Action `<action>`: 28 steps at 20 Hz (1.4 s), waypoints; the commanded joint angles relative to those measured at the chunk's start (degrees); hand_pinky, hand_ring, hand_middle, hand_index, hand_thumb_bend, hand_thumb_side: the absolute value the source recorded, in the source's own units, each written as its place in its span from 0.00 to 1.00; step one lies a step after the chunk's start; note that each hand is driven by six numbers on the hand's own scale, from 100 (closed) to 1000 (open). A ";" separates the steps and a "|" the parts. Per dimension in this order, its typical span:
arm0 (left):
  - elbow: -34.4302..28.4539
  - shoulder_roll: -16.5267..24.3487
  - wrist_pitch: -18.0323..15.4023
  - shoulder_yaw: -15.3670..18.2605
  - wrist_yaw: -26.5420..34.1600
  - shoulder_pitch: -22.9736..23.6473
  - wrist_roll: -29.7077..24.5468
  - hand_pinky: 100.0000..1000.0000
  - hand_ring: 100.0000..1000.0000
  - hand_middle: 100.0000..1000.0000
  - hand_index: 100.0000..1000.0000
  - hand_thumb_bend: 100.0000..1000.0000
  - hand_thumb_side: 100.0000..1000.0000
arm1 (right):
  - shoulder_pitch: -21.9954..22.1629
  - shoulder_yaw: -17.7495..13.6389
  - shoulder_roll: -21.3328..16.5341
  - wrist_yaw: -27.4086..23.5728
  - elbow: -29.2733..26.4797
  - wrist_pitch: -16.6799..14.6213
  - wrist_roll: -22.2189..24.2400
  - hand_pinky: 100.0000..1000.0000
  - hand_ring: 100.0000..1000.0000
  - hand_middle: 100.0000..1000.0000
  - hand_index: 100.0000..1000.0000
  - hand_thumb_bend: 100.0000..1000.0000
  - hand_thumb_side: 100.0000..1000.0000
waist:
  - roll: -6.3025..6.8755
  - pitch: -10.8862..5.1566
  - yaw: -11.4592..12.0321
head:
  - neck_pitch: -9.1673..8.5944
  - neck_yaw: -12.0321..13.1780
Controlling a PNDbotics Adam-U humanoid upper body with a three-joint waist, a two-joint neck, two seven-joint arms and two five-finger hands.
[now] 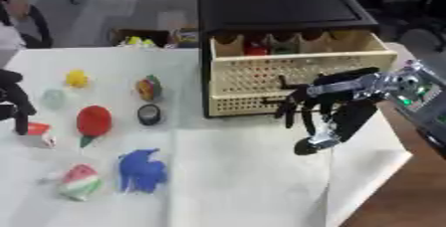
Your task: Pick up objects from table and place into drawer.
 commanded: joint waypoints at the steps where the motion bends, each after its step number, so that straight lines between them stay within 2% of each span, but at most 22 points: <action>1: -1.01 0.21 -0.04 0.22 -0.18 -0.74 -0.34 0.20 0.40 0.40 0.63 0.00 0.96 | -1.37 -0.35 -0.83 0.38 0.61 -0.28 -0.03 0.02 0.49 0.67 0.88 0.41 0.43 | -0.14 -0.50 0.05 | -0.77 -0.33; 28: -1.01 -0.60 0.56 0.34 -0.74 -0.60 -1.69 0.20 0.40 0.41 0.63 0.00 0.97 | -7.09 -2.23 1.93 3.92 9.89 -2.57 -0.03 0.00 0.47 0.65 0.87 0.47 0.48 | -0.33 0.25 0.85 | -2.88 -0.55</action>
